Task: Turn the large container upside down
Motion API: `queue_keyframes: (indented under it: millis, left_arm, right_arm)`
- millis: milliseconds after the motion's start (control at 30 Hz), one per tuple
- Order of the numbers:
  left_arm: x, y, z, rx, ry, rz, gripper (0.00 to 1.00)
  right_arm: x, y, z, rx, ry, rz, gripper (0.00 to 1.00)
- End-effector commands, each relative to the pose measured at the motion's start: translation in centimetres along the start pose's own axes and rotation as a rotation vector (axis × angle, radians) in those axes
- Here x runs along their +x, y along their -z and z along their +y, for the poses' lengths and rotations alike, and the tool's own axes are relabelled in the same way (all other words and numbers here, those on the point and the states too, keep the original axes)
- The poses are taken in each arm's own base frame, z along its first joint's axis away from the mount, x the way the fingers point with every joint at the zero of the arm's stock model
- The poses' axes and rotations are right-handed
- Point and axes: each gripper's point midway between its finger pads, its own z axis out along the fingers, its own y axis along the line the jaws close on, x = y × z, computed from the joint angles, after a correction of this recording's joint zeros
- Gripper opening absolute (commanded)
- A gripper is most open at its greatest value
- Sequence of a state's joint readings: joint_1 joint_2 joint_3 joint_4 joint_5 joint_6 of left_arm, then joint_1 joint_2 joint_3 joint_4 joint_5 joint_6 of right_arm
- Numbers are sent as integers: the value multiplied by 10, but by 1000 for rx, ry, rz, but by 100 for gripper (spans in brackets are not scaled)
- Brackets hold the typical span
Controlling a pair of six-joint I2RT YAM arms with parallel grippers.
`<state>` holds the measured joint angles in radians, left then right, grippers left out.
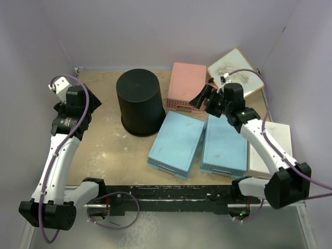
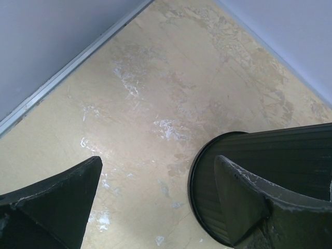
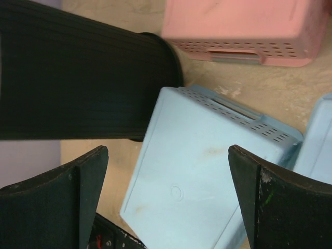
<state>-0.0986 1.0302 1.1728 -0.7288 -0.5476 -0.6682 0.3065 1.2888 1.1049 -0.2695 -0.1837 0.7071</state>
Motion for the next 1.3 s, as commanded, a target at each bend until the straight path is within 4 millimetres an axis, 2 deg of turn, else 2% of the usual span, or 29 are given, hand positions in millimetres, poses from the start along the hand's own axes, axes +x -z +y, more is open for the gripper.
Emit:
queue_keyframes:
  millis: [0,33,100,233,300,467,733,833,967,1167,1267]
  left_arm:
    - [0,-1,-12,63,11,-7,85]
    - [4,-1,-18,101,12,6,85]
    - [16,4,-36,226,-24,53,85]
    - [34,40,-92,652,-115,115,84]
    - [33,53,-102,740,-126,114,85]
    - [17,51,-93,659,-96,74,85]
    - [1,48,-77,552,-10,18,85]
    - [-4,47,-72,519,6,-6,85]
    - [-21,49,-58,452,37,-74,85]
    - [-59,69,-35,398,99,-253,85]
    - [-66,71,-30,374,107,-280,85]
  right_arm:
    - [-25,40,73,-421,67,-185,100]
    - [-29,49,84,-489,93,-227,100]
    - [-24,51,81,-523,91,-259,100]
    - [-5,39,69,-518,-65,-192,100]
    - [-1,38,73,-564,-68,-182,100]
    - [0,39,84,-631,-33,-163,100]
    - [-6,43,75,-583,-23,-231,100]
    - [-3,46,74,-585,-49,-221,100]
    - [-21,54,73,-532,30,-307,100]
    - [-52,73,75,-471,109,-458,100]
    - [-59,80,71,-443,113,-510,100]
